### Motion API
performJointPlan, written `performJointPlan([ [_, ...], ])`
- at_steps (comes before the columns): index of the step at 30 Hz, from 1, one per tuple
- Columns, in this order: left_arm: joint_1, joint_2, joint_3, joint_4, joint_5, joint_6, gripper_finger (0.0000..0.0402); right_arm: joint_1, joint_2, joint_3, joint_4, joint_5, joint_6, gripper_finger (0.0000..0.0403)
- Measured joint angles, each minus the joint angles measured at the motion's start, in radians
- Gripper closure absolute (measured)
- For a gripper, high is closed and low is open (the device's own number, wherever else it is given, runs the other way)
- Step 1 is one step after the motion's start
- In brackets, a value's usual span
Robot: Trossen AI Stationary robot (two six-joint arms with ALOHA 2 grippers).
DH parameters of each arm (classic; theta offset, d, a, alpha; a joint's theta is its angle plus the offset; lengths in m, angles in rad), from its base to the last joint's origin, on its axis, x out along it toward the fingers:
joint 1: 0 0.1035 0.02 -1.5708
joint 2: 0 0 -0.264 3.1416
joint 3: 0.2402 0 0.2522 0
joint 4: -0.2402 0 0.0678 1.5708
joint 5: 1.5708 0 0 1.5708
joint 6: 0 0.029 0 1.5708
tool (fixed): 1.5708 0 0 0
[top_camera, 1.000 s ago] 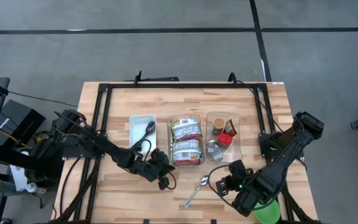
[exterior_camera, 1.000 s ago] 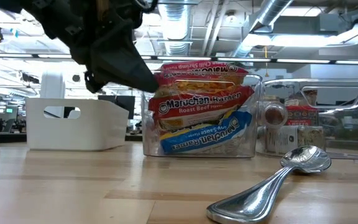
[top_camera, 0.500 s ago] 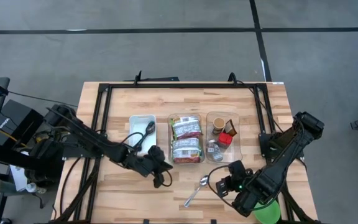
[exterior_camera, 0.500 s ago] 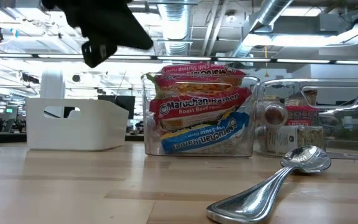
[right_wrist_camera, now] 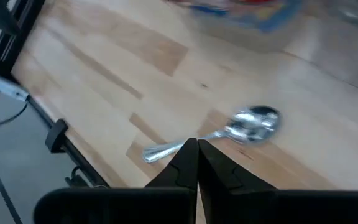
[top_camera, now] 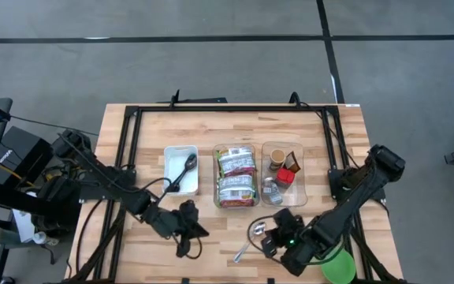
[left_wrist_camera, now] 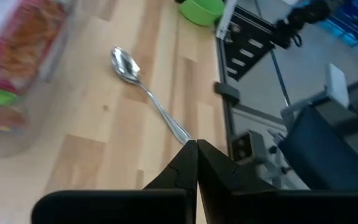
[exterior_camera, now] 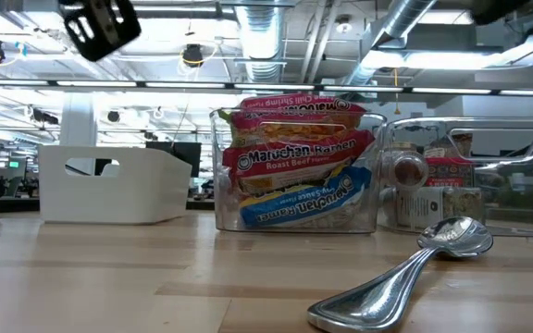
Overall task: Pick & Place Food Item
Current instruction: Put the silver spoon into the white bin
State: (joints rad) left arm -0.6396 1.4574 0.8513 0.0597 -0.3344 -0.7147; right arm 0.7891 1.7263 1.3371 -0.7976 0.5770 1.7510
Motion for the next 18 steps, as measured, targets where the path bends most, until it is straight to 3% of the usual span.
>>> performJointPlan([
  [9, -0.058, 0.000, 0.000, 0.000, 0.000, 0.000, 0.0402, -0.077, 0.107, 0.000, 0.347, -0.006, -0.306, 0.0403],
  [18, -0.062, 0.001, 0.000, 0.000, -0.001, -0.008, 0.0402, -0.101, 0.213, 0.000, 0.455, -0.056, -0.347, 0.0403],
])
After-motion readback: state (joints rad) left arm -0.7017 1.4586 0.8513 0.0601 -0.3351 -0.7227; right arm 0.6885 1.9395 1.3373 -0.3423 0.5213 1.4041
